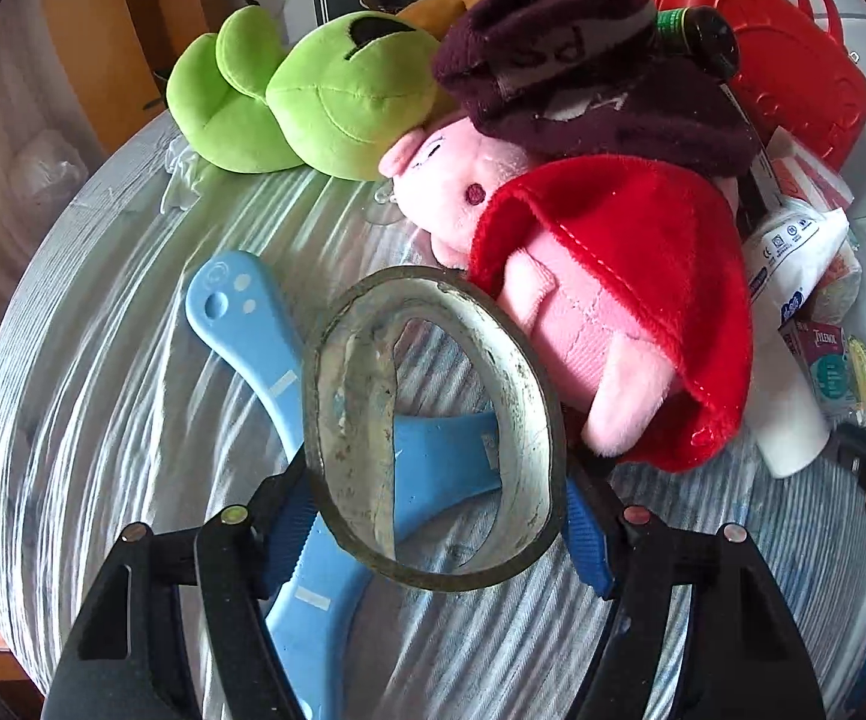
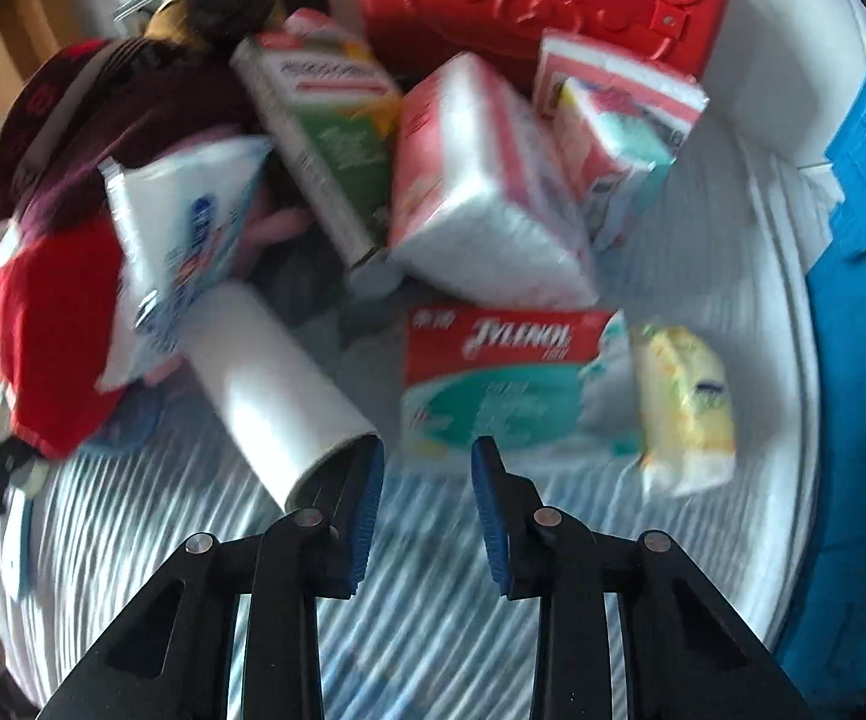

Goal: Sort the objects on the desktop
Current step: 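Grasp the clear tape roll with left tool while right tool grasps the white lint roller, then lift the tape roll with left tool while right tool lifts the lint roller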

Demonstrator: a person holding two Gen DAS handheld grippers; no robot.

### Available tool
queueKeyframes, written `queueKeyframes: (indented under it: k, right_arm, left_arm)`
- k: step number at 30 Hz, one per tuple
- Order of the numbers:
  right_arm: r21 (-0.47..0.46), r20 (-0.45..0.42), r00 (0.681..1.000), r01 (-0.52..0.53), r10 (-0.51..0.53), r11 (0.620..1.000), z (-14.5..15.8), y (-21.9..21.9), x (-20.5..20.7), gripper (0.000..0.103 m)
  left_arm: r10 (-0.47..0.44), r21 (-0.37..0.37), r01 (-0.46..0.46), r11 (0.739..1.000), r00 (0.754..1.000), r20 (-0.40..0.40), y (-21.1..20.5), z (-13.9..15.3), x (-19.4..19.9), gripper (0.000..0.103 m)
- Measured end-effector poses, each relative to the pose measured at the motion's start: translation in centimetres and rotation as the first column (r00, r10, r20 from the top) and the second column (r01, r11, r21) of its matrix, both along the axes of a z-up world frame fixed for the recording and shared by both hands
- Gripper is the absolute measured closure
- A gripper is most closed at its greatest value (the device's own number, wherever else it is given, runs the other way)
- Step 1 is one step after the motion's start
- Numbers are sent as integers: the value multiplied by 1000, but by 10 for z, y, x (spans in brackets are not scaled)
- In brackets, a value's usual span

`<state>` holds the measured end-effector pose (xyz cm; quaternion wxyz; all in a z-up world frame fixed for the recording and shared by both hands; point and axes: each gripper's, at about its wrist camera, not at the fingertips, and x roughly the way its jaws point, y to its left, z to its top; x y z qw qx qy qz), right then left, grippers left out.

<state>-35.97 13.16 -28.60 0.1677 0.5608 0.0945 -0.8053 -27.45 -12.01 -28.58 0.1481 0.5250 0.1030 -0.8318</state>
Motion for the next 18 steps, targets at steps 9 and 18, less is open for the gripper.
queueKeyframes:
  k: [9,18]
  right_arm:
    - [-54,-24,997,-80,79,995,17,-17,32,41]
    - [-17,10,999,-50,50,999,-15,-39,7,57]
  left_arm:
    - [-25,-5,25,1000,1000,18,17,-7,17,32]
    - [-38,-12,39,999,999,25,30,-5,23,32]
